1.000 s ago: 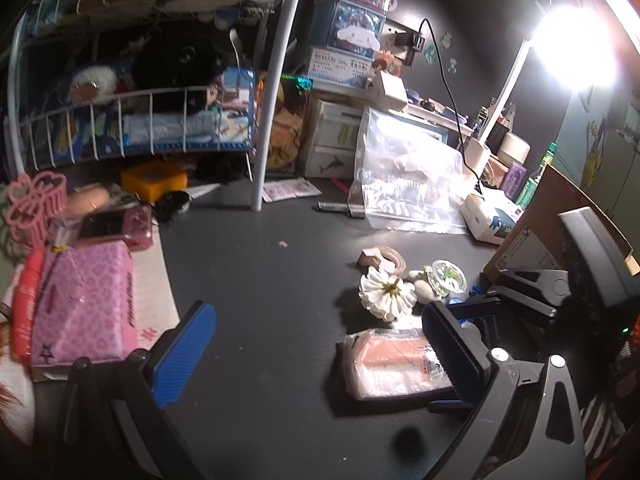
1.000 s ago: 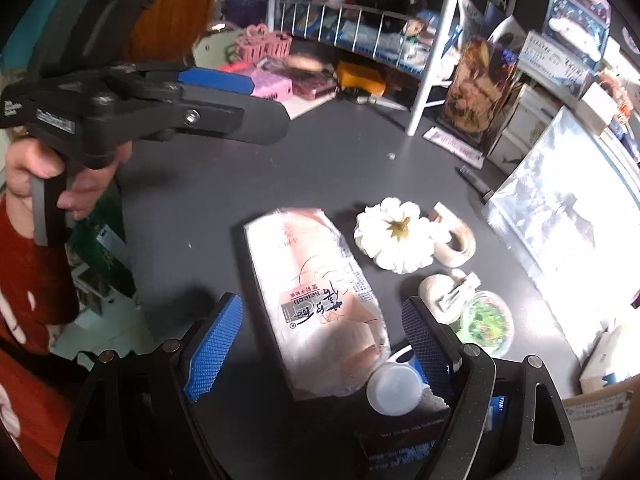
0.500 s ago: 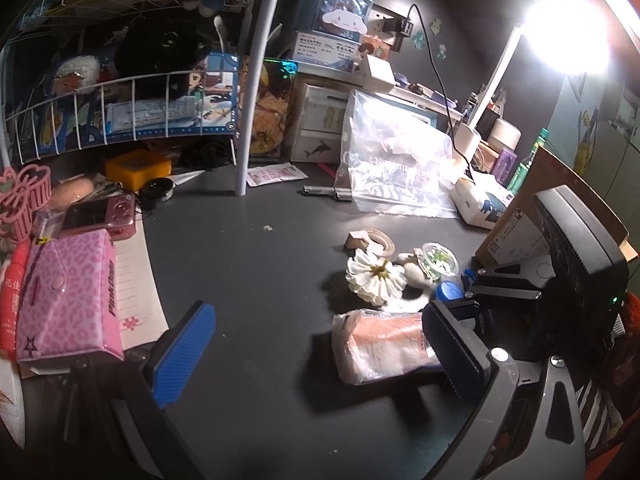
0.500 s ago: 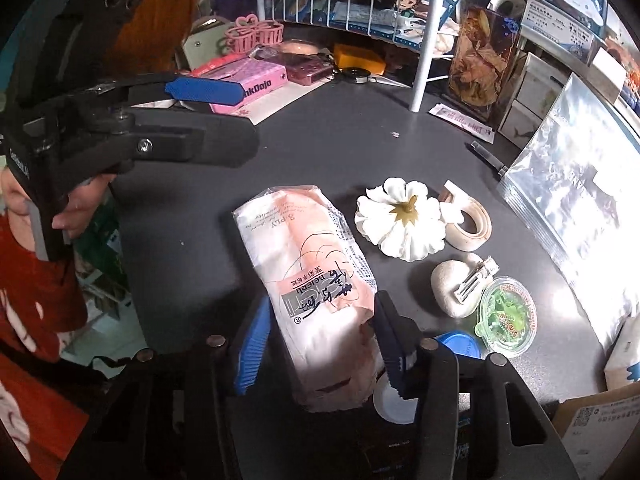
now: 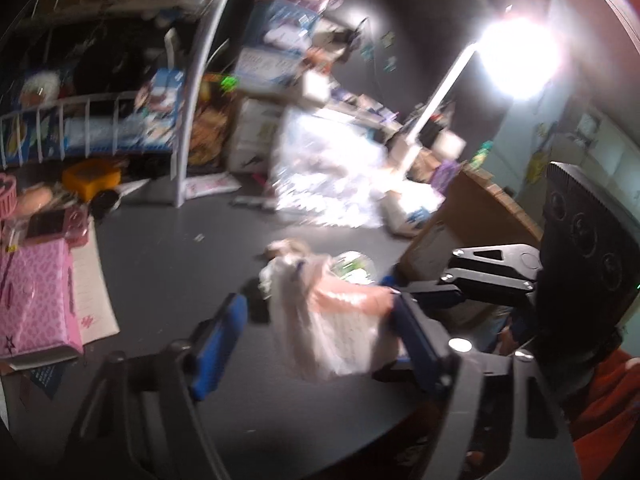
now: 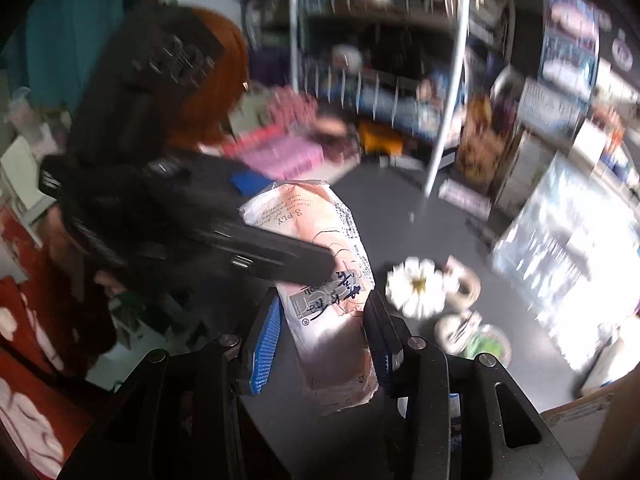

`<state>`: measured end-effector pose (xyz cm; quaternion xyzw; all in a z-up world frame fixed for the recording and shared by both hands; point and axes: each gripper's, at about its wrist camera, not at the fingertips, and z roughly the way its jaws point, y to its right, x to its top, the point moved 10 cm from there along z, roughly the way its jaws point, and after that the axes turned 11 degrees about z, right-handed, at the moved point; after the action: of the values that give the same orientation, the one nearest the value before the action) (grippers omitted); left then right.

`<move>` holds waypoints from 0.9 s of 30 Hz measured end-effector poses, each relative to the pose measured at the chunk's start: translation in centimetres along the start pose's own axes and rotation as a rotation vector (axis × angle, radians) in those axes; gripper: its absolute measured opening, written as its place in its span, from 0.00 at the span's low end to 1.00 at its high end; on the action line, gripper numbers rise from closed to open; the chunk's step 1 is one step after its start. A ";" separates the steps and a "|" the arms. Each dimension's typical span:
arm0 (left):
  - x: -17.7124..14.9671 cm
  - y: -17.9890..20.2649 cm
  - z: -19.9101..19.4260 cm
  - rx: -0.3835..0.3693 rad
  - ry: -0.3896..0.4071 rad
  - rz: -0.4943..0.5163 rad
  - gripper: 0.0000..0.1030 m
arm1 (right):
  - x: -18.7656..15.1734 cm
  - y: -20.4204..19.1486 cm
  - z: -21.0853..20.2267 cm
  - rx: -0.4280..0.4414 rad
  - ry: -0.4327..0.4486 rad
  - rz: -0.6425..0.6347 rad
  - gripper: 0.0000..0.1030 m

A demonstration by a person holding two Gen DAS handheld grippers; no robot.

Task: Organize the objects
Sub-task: 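Grasp the pink-white wrapped package with the right gripper and lift, then carry the package into the cardboard box and open the right gripper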

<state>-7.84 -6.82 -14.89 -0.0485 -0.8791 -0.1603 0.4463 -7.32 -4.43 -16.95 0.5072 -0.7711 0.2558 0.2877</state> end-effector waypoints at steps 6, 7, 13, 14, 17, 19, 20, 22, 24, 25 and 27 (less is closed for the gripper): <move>4.2 4.0 -2.3 -0.030 0.053 0.074 0.44 | 2.4 -0.6 -5.1 -0.060 0.106 -0.021 0.35; 5.3 5.1 -2.4 -0.032 0.061 0.096 0.43 | 2.7 -0.5 -5.9 -0.075 0.119 -0.024 0.34; 10.6 10.4 -1.5 -0.110 0.089 0.192 0.37 | 3.7 2.1 -12.3 -0.196 0.218 -0.003 0.33; 11.4 11.4 -1.0 -0.136 0.086 0.205 0.35 | 3.7 3.0 -13.6 -0.232 0.230 0.002 0.33; 13.5 14.3 1.1 -0.203 0.066 0.238 0.33 | 3.2 5.6 -16.6 -0.301 0.245 0.038 0.33; 14.4 16.2 3.1 -0.252 0.039 0.253 0.31 | 2.6 7.4 -18.1 -0.331 0.247 0.069 0.33; 14.7 17.1 4.0 -0.278 0.022 0.253 0.31 | 2.0 8.8 -19.2 -0.349 0.243 0.098 0.33; 15.2 18.9 6.4 -0.329 -0.025 0.250 0.29 | 0.8 10.7 -20.4 -0.379 0.228 0.142 0.33; 15.2 20.2 8.6 -0.350 -0.073 0.250 0.29 | -0.3 12.6 -21.2 -0.395 0.213 0.183 0.33; 15.0 20.8 9.7 -0.352 -0.098 0.255 0.29 | -0.9 13.3 -21.4 -0.398 0.202 0.207 0.33; 14.8 21.5 11.3 -0.348 -0.136 0.260 0.28 | -2.0 15.0 -21.5 -0.402 0.176 0.254 0.33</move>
<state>-20.51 16.26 -4.17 -0.2481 -0.8525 -0.2472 0.3880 -16.69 16.93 -4.76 0.3148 -0.8359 0.1747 0.4143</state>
